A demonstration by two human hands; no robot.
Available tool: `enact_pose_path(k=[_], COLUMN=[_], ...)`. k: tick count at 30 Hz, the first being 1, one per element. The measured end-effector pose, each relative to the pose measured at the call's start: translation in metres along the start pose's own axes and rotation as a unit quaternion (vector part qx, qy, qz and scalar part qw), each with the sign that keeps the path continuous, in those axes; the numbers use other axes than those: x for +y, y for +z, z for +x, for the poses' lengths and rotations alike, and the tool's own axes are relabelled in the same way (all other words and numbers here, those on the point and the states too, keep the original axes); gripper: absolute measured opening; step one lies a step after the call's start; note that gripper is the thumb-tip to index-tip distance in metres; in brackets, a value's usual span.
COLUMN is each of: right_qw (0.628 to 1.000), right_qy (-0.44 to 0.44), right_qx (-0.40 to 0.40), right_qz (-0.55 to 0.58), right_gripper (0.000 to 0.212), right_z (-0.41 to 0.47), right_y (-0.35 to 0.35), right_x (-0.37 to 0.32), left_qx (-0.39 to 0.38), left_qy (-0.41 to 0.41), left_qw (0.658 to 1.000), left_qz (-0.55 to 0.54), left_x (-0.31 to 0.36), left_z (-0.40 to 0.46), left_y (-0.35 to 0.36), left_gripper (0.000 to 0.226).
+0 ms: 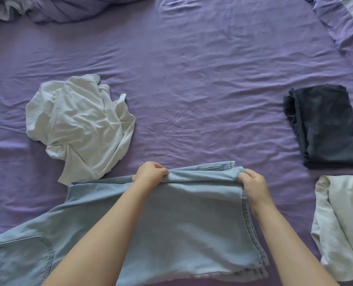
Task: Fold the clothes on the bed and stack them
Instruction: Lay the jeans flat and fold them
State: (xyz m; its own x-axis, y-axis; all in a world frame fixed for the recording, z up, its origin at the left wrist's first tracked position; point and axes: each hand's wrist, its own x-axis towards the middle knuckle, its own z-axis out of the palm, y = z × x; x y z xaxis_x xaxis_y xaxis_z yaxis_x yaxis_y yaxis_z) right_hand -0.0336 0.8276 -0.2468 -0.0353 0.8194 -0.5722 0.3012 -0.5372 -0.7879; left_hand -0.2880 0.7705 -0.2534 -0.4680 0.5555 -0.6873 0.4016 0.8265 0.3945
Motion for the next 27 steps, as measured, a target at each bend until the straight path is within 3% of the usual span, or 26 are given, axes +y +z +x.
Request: enact_pose_path(k=[5,7,10,13,19,22,25,27], right_qw=[0.996,0.994,0.989,0.972,0.934,0.9,0.847,0.827], right_qy=[-0.032,-0.032,-0.042,-0.086,-0.161,-0.209,-0.268,-0.28], right_qx=[-0.043,-0.046,-0.028,-0.01,0.003,0.013,-0.039,-0.062], right_qz=[-0.074,-0.097,-0.141,-0.218,-0.318,-0.383,-0.457,-0.484], right_gripper=[0.01,0.024,0.044,0.061,0.094,0.086,0.06,0.057], right_z=[0.022,0.023,0.009,-0.02,-0.067,-0.085,-0.101,-0.109], right_y=[0.007,0.008,0.005,-0.002,-0.008,-0.011,-0.019,-0.028], right_x=[-0.005,-0.008,-0.007,0.011,0.062,0.084,0.109,0.121], left_qx=[0.162,0.249,0.351,0.261,0.119,0.097,0.063,0.037], left_qy=[0.071,0.124,0.28,0.399,0.351,0.318,0.279,0.27], left_qw=[0.969,0.949,0.883,0.86,0.915,0.931,0.942,0.937], left_qz=[0.173,0.148,0.139,0.18,0.158,0.148,0.176,0.22], left_x=[-0.001,-0.007,-0.015,-0.031,-0.08,-0.085,-0.081,-0.079], left_z=[-0.008,-0.016,-0.039,-0.075,-0.132,-0.147,-0.15,-0.151], left_y=[0.014,0.026,0.049,0.083,0.137,0.14,0.14,0.141], left_gripper=[0.023,0.02,0.014,0.003,0.019,0.024,0.031,0.034])
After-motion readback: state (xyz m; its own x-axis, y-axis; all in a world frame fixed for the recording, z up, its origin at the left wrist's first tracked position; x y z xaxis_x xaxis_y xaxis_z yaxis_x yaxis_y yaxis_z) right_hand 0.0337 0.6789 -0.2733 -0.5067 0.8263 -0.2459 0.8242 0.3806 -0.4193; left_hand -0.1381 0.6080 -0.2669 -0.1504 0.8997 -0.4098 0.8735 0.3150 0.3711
